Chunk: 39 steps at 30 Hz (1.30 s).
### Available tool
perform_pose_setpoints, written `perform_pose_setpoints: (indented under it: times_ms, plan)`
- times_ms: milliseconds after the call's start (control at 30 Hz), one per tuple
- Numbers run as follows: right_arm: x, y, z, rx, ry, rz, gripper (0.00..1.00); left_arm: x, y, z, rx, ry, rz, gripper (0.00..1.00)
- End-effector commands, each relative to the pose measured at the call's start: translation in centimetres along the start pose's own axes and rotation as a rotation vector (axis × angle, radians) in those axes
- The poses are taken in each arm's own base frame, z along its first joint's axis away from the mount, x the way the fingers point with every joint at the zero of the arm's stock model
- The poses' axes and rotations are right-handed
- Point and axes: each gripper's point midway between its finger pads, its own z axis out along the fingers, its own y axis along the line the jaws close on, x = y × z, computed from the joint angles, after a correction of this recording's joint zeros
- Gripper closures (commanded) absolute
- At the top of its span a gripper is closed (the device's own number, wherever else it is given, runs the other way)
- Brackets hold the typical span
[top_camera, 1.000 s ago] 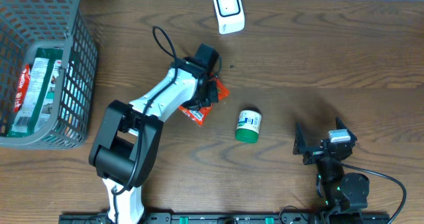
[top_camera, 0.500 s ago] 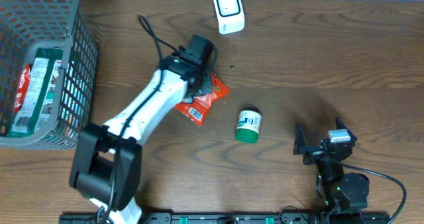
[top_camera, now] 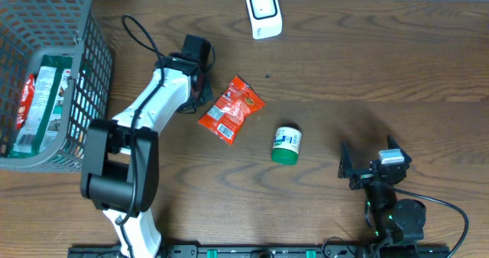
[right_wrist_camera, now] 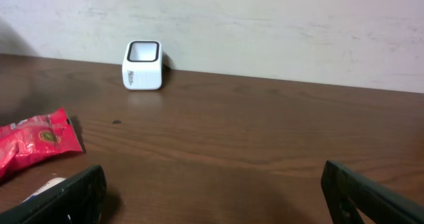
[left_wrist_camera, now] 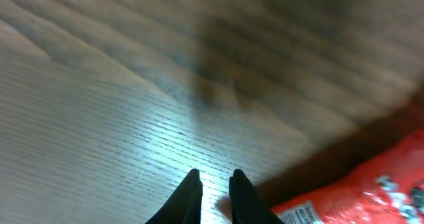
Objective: Scan the item barcode
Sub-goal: 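Lay the red bag on the table beside the jar, open left gripper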
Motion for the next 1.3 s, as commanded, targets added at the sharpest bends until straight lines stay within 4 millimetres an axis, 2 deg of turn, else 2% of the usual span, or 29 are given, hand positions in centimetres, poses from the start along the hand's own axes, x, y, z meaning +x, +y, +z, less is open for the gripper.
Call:
perform_pose_setpoints:
  times_ms: [0,300,700,900,933,1000,1267]
  plan:
    - [0.1,0.0,0.0,-0.002,0.001,0.017,0.01,1.6,-0.9,1.4,0.032,0.068,0.031,0.83]
    - [0.1,0.0,0.0,-0.002,0.001,0.017,0.01,4.4,-3.5,1.4,0.136,0.174,0.065,0.83]
    - [0.1,0.0,0.0,-0.002,0.001,0.017,0.01,7.0,-5.8,1.1,0.13,0.202,0.084,0.83]
    - [0.1,0.0,0.0,-0.002,0.001,0.017,0.01,7.6,-7.1,0.9,0.146,0.187,0.132,0.83]
    - [0.1,0.0,0.0,-0.002,0.001,0.017,0.01,7.5,-7.3,0.9,0.15,0.18,0.146,0.77]
    - [0.1,0.0,0.0,-0.001,0.001,0.017,0.01,7.2,-7.9,0.9,0.161,0.155,0.177,0.75]
    - [0.1,0.0,0.0,-0.002,0.001,0.017,0.01,6.3,-7.4,1.0,0.119,0.1,0.188,0.75]
